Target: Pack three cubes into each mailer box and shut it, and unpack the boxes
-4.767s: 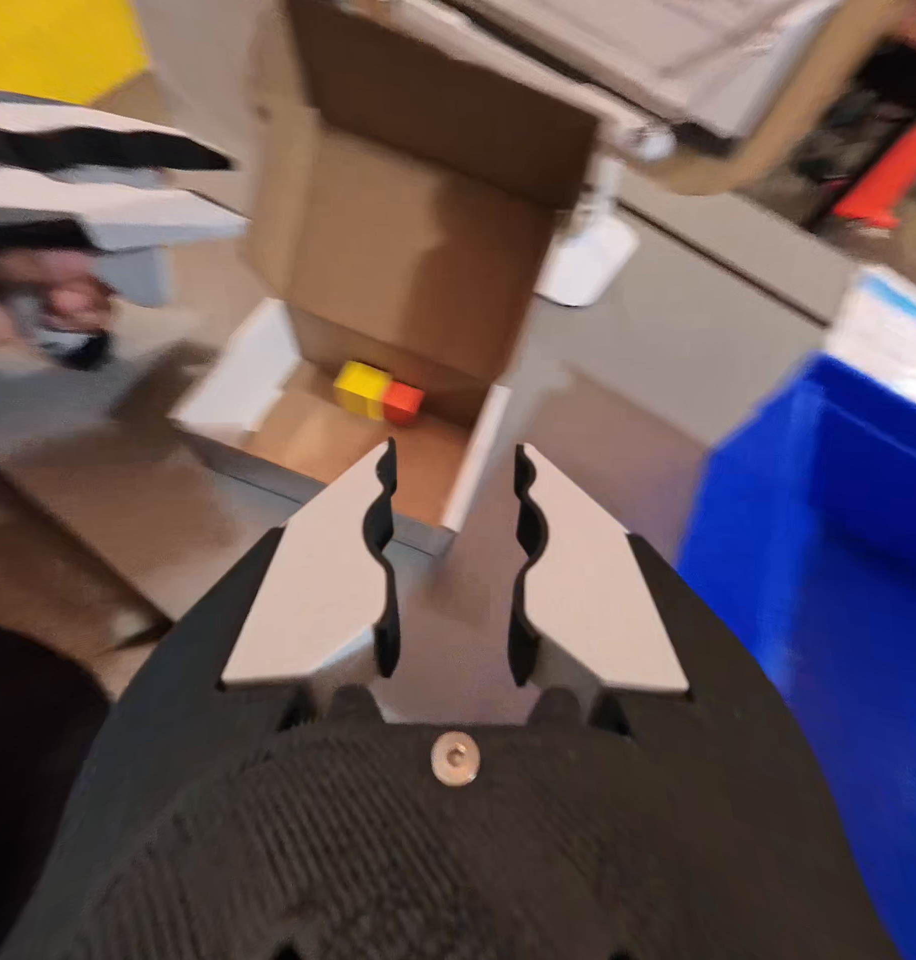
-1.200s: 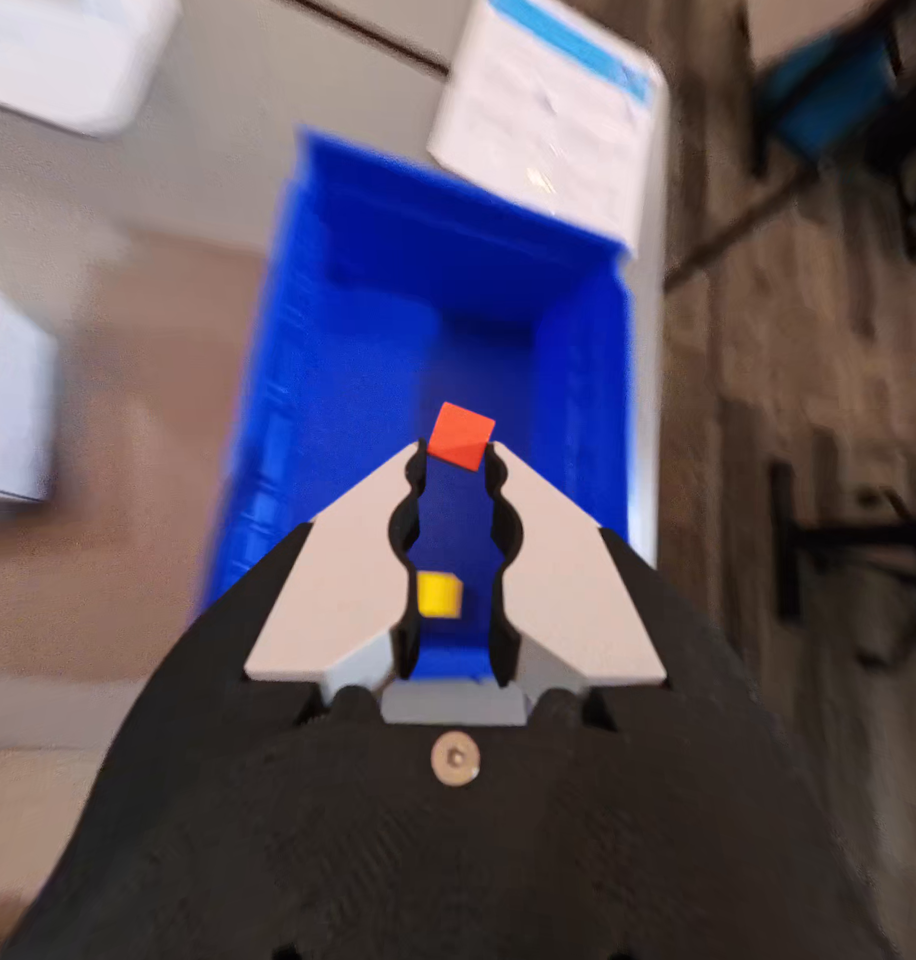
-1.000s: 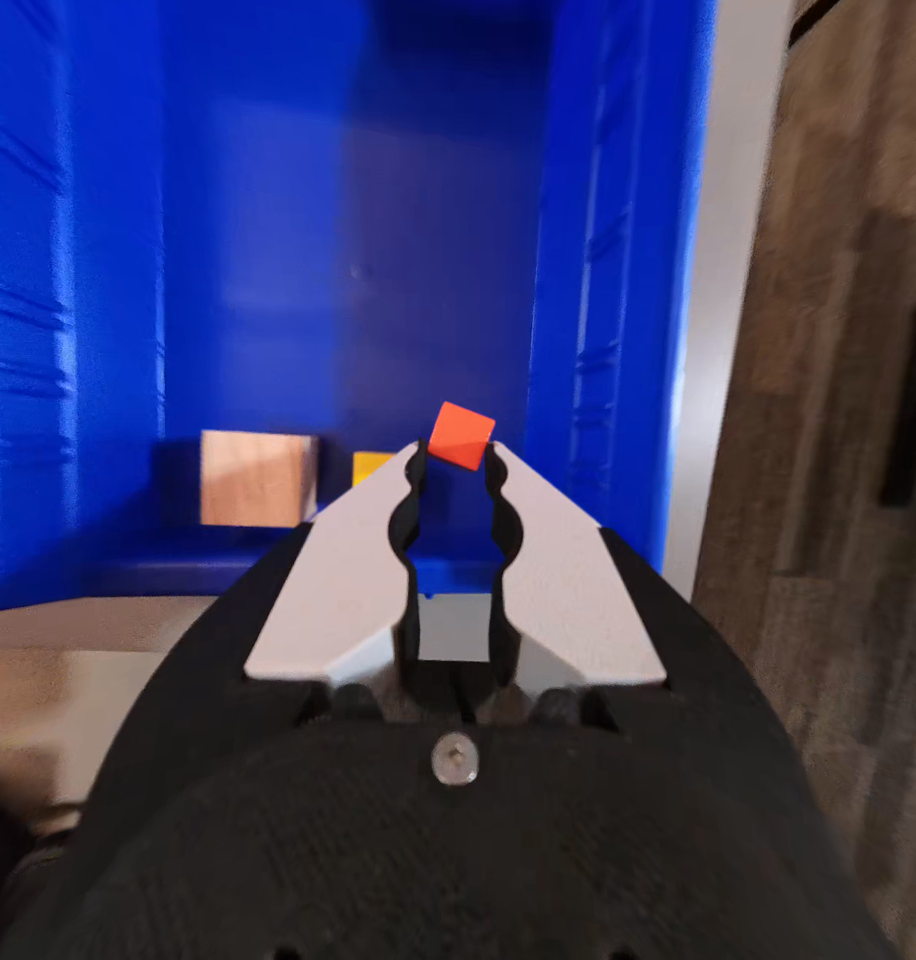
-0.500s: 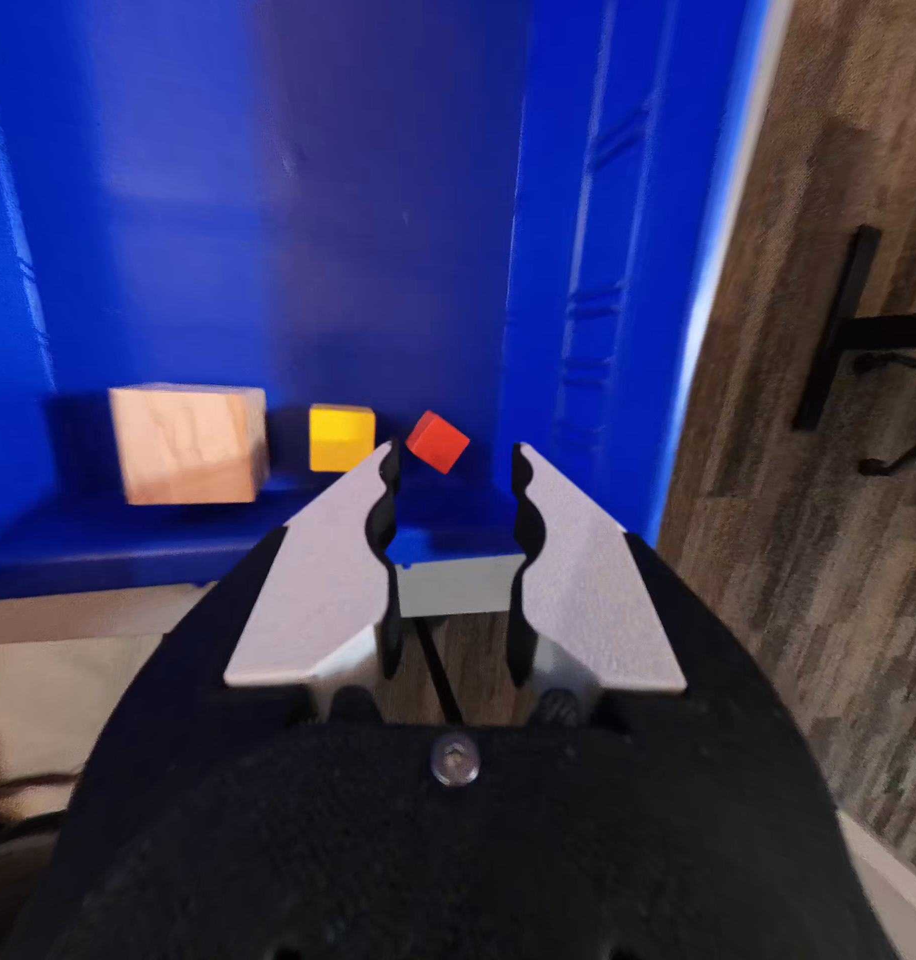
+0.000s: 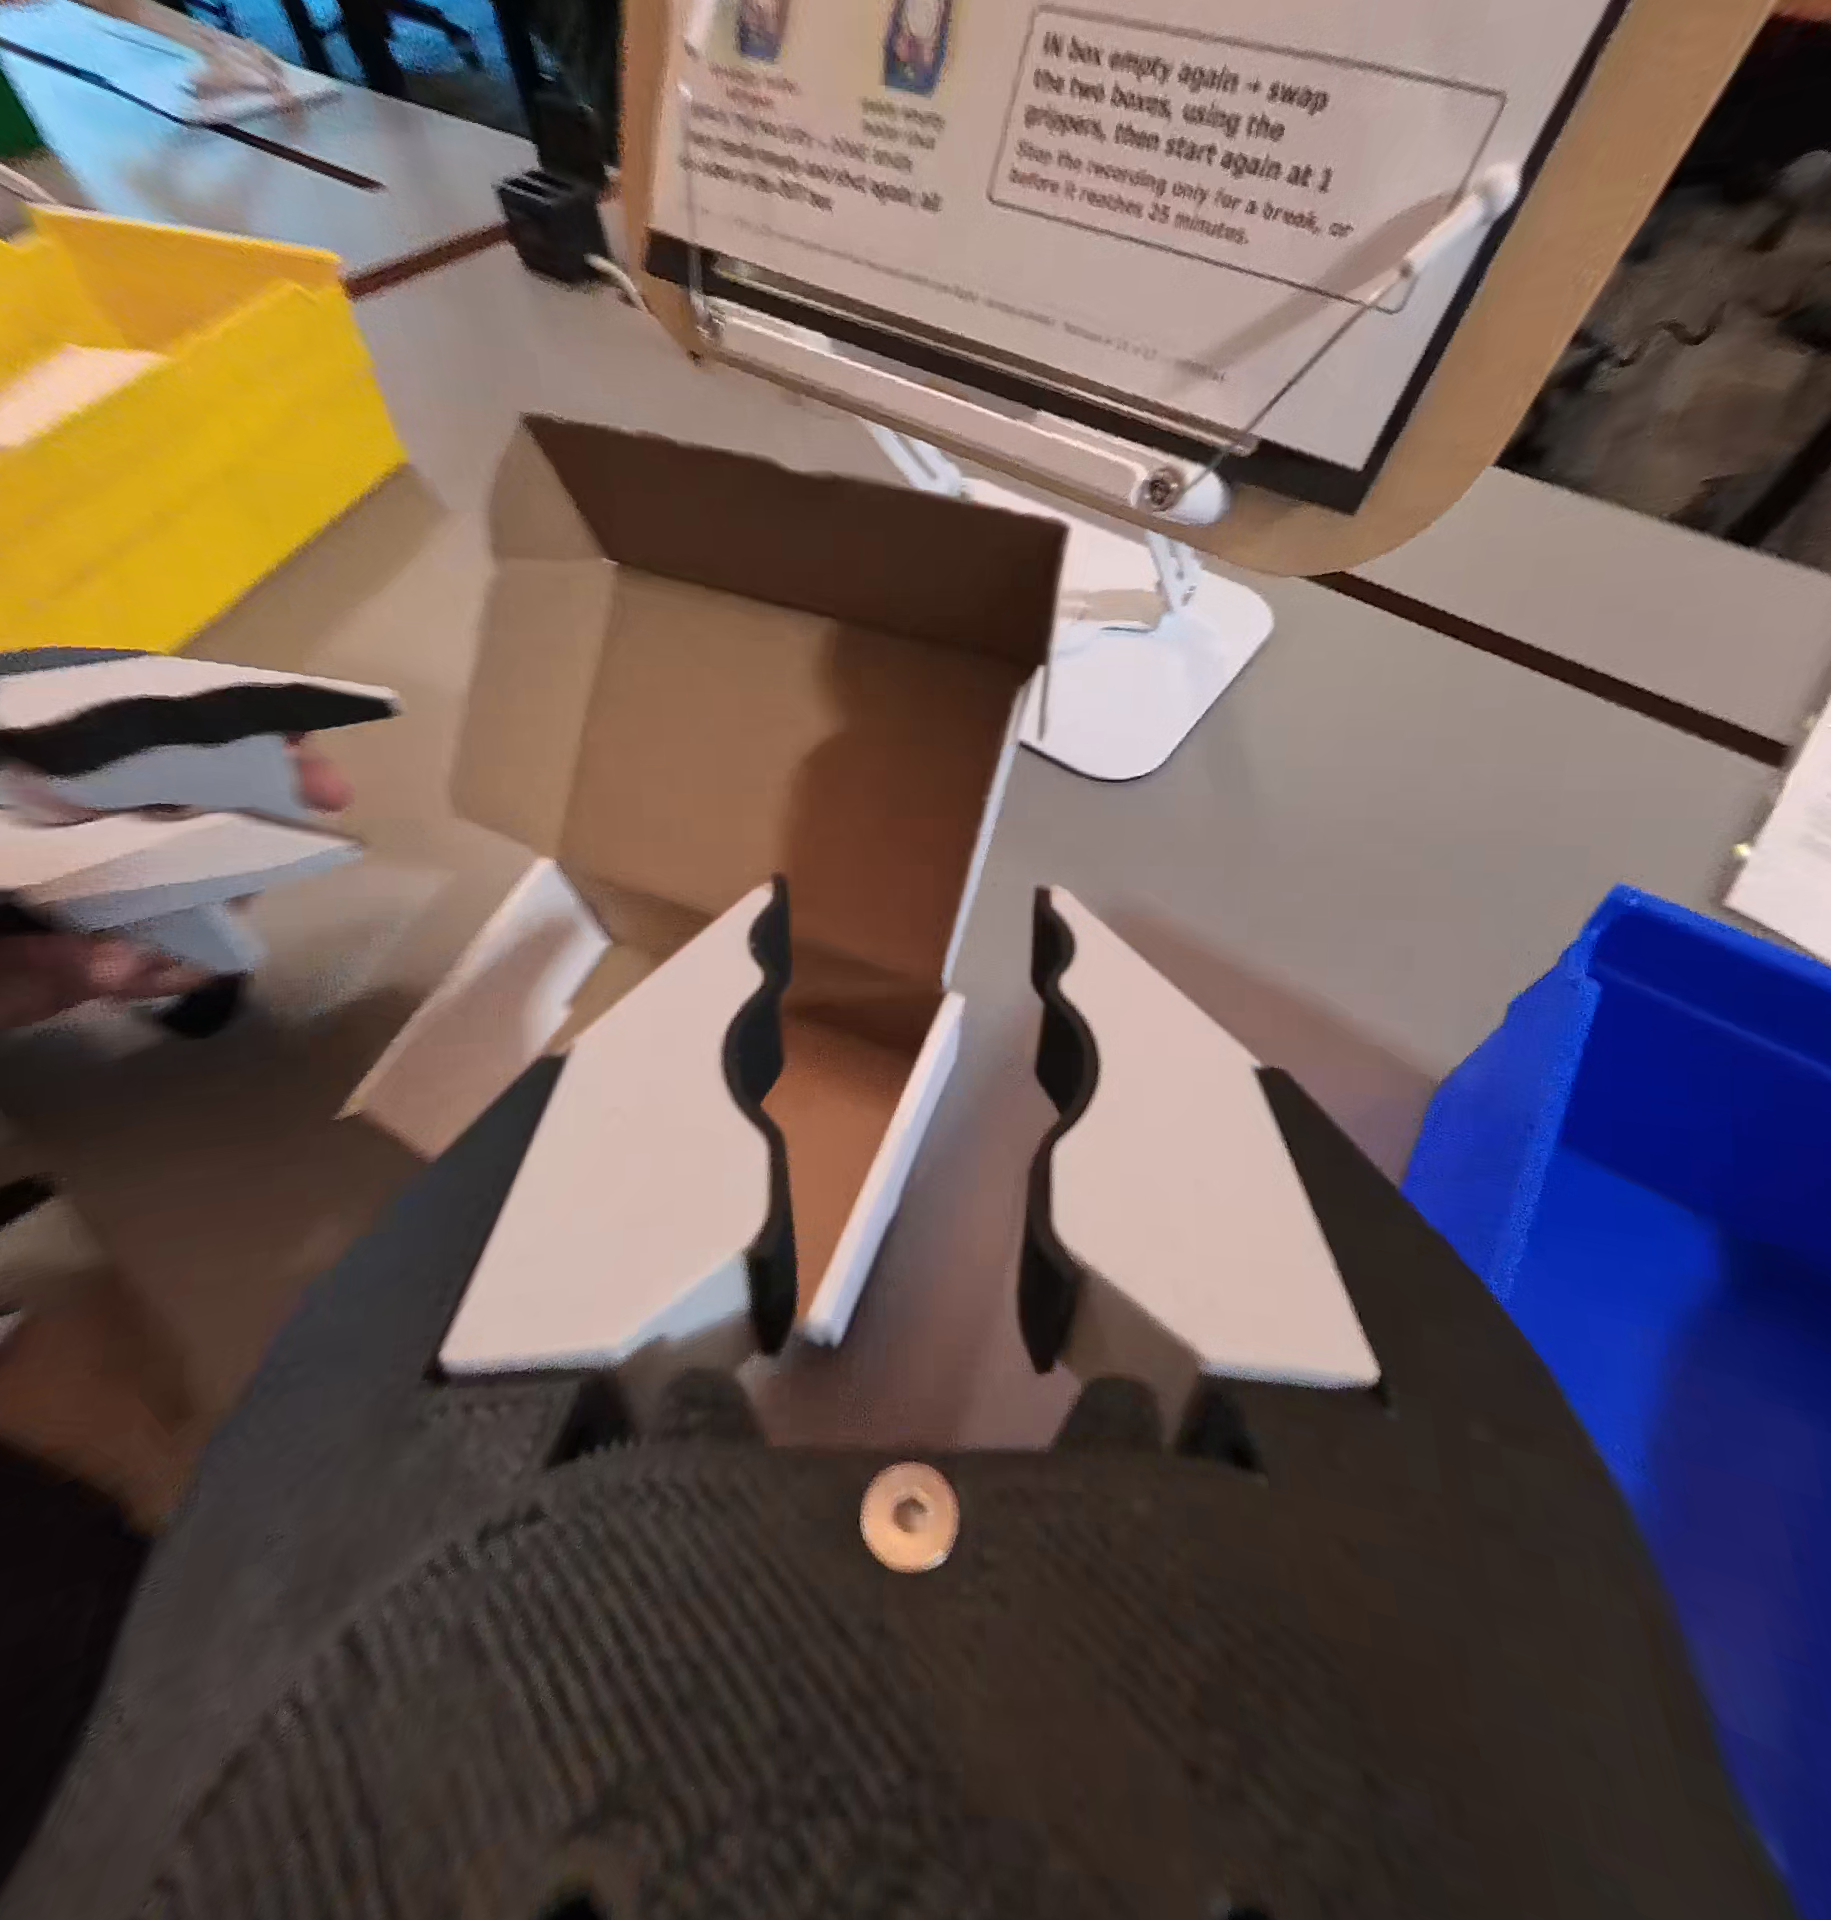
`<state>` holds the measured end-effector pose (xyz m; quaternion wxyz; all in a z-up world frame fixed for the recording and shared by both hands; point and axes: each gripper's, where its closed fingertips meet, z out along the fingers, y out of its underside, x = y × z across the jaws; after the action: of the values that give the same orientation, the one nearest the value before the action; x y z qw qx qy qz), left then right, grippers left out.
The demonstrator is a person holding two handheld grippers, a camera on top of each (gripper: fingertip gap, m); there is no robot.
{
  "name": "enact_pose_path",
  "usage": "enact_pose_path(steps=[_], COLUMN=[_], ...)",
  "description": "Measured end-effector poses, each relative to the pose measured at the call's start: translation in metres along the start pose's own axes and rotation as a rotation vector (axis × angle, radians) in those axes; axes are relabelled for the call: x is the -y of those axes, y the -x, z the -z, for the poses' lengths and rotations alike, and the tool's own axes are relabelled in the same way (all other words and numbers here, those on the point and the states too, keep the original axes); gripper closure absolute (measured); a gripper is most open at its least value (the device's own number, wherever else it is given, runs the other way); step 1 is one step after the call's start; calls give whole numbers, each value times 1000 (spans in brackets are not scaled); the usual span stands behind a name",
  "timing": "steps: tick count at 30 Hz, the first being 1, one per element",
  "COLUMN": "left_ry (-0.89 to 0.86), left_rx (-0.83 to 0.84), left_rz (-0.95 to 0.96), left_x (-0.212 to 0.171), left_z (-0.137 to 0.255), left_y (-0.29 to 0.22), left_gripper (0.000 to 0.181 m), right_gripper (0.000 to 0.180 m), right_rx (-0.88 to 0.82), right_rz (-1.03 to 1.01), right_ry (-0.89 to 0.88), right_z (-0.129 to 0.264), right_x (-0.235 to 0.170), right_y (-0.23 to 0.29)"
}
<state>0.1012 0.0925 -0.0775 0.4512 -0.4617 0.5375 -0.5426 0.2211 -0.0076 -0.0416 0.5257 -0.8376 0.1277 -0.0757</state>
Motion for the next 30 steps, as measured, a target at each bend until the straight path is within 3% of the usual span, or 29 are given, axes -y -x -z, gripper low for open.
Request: enact_pose_path(steps=[4, 8, 22, 27, 30], left_ry=[111, 181, 217, 293, 322], left_rx=[-23, -57, -148, -146, -131], left_rz=[95, 164, 113, 128, 111], left_x=[-20, -27, -32, -41, -47], left_z=[-8, -18, -10, -2, 4], left_y=[-4, -11, -38, -44, -43], left_gripper=[116, 105, 95, 93, 94], right_gripper=[112, 109, 113, 110, 110], right_rx=[-55, 23, 268, 252, 193], right_rz=[2, -19, -159, -129, -112], right_ry=[31, 89, 104, 111, 3], right_z=[-44, -58, -12, -2, 5], right_x=[-16, -25, -69, -88, -79], right_y=[-11, 0, 62, 69, 61])
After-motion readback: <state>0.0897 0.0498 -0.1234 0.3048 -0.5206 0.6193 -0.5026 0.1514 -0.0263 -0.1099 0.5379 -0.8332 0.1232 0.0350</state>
